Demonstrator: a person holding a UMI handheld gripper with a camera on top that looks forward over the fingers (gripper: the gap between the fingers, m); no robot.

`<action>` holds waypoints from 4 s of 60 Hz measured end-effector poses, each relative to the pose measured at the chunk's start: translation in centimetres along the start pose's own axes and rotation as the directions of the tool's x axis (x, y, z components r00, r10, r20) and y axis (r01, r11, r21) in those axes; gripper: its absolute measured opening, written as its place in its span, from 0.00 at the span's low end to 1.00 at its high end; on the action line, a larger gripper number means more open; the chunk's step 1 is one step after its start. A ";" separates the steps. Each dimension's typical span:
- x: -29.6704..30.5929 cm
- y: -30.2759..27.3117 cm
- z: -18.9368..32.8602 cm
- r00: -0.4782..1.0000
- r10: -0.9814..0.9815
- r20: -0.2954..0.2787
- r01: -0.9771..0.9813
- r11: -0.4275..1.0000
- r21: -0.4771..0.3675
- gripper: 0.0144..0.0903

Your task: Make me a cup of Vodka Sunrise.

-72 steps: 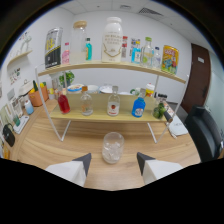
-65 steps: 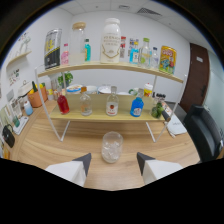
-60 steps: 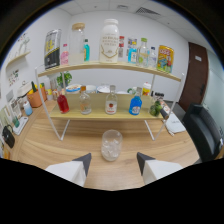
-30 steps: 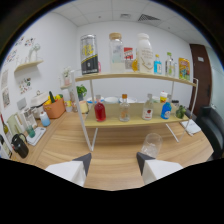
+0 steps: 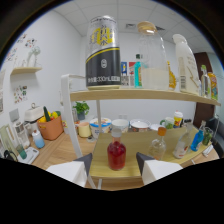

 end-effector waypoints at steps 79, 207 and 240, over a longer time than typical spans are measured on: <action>9.2 6.1 -7.8 0.943 0.326 0.067 -0.321 0.944 -0.069 0.27; -1.7 15.5 -1.0 0.997 0.071 -0.006 -0.071 0.981 -0.182 0.26; -2.1 20.5 -0.1 0.999 -0.041 -0.027 0.030 0.945 -0.326 0.28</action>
